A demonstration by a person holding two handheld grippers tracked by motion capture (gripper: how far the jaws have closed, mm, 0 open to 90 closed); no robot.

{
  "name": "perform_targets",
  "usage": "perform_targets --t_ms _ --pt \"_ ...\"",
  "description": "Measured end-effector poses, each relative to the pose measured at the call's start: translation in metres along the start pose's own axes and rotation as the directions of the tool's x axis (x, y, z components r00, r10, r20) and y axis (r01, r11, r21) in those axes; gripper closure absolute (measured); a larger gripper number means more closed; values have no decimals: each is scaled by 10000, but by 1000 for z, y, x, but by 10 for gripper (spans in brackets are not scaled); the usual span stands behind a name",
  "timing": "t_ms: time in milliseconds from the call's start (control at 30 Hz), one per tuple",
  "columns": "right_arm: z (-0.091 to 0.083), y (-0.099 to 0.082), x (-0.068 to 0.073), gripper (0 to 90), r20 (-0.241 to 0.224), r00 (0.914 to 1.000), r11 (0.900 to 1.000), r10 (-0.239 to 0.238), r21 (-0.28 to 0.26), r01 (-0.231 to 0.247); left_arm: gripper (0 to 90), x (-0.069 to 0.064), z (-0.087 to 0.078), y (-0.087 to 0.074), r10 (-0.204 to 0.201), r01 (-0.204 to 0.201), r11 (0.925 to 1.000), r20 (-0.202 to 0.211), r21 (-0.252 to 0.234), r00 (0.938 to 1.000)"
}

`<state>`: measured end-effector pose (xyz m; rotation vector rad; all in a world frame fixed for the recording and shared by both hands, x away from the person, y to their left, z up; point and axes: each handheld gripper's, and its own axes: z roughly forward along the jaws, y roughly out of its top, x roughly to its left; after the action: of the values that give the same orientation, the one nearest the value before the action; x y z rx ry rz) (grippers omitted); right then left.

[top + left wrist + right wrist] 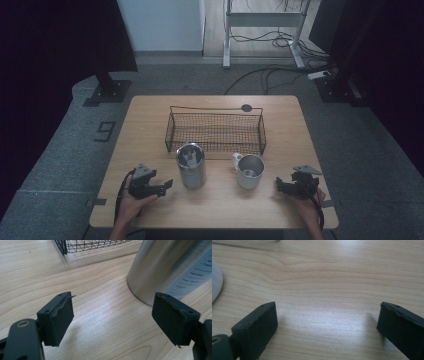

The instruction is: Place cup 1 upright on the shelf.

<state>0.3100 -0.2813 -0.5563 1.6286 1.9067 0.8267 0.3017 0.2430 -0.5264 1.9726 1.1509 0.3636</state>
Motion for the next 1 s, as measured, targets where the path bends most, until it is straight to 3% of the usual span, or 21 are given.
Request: perform_targets --t_ms 167,333,633,767,1000 --pt "1 0 -1 17 25 10000 10000 12 -13 -12 151 -2 -2 0 35 -33 9999 190 -116 9998" --pt "0 0 -2 8 373 9987 9994 351 40 -353 150 -4 -10 3 55 -47 9996 301 -266 9995" --pt "0 0 -3 10 485 9978 9990 445 36 -447 169 -4 -21 7 -58 69 9982 196 -592 9998" --pt "0 0 -3 11 505 9977 9989 463 32 -465 159 -9 -29 12 -31 72 9967 500 -813 9987" --pt "0 0 -3 15 531 9974 9988 482 25 -484 146 -27 -42 24 452 -340 9937 1040 -1066 9936"
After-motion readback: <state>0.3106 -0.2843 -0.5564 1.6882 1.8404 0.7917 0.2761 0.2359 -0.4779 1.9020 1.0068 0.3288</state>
